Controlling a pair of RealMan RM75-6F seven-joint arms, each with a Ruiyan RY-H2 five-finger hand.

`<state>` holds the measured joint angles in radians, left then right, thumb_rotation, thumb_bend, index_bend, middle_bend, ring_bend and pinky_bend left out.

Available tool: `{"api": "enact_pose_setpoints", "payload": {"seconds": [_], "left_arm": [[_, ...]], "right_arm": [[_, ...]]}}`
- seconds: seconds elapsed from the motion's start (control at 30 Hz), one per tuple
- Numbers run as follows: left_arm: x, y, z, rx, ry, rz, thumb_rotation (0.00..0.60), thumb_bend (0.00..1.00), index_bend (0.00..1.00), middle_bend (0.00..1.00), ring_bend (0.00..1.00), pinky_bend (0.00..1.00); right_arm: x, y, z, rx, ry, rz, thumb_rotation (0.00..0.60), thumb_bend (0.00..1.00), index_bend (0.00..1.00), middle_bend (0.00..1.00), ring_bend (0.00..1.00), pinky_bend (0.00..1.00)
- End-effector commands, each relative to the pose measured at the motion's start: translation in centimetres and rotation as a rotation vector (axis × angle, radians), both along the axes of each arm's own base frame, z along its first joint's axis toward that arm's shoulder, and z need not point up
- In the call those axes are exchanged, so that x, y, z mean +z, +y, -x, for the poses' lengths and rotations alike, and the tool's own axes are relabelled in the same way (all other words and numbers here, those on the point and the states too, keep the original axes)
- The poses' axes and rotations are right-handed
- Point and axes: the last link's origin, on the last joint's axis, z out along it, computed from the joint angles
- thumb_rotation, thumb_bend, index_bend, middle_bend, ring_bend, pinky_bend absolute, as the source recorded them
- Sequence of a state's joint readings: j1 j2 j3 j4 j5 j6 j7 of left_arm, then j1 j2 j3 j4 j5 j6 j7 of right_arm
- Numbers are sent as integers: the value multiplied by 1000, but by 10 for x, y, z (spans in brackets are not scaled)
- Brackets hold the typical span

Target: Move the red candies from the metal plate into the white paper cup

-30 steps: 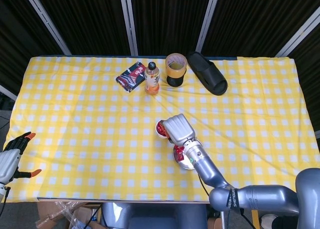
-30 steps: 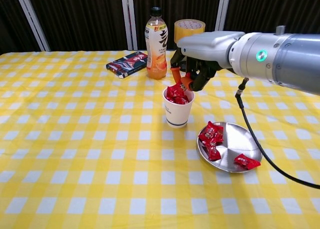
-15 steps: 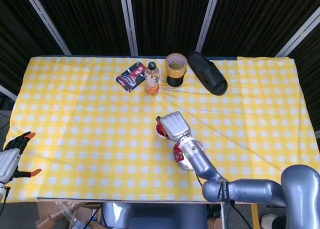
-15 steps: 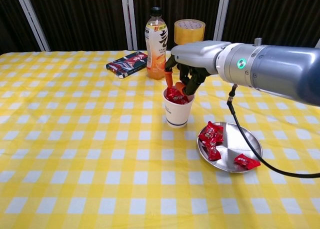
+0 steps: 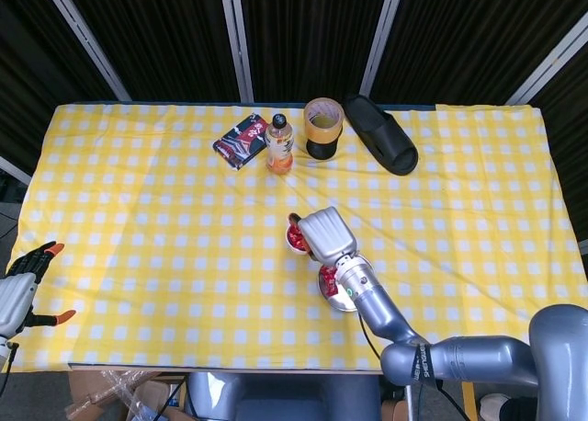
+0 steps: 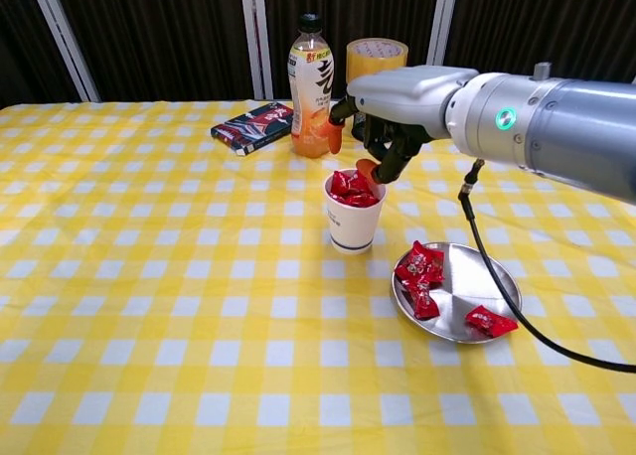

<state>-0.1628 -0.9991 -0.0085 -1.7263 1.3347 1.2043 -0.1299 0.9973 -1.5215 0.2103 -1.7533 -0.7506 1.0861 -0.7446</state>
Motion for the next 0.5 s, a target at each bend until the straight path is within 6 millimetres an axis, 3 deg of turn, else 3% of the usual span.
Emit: {"api": "enact_pose_setpoints", "payload": {"seconds": [0.03,0.27,0.5], "left_arm": [[0,0,0,-1,1,0,600,65,19,0,0,0],[0,-1,-1,-8,4,-4,600,65,20,0,0,0],[0,-2,-3,-27,15,-22,600,65,20,0,0,0]], "right_arm": [[13,10,5,11,2,27,600,552,336,829,942,998],[30,34,30,-19,22,49,600,468,335,829,942,998],[23,58,63,-53,73,26,600,406,314,829,942,998]]}}
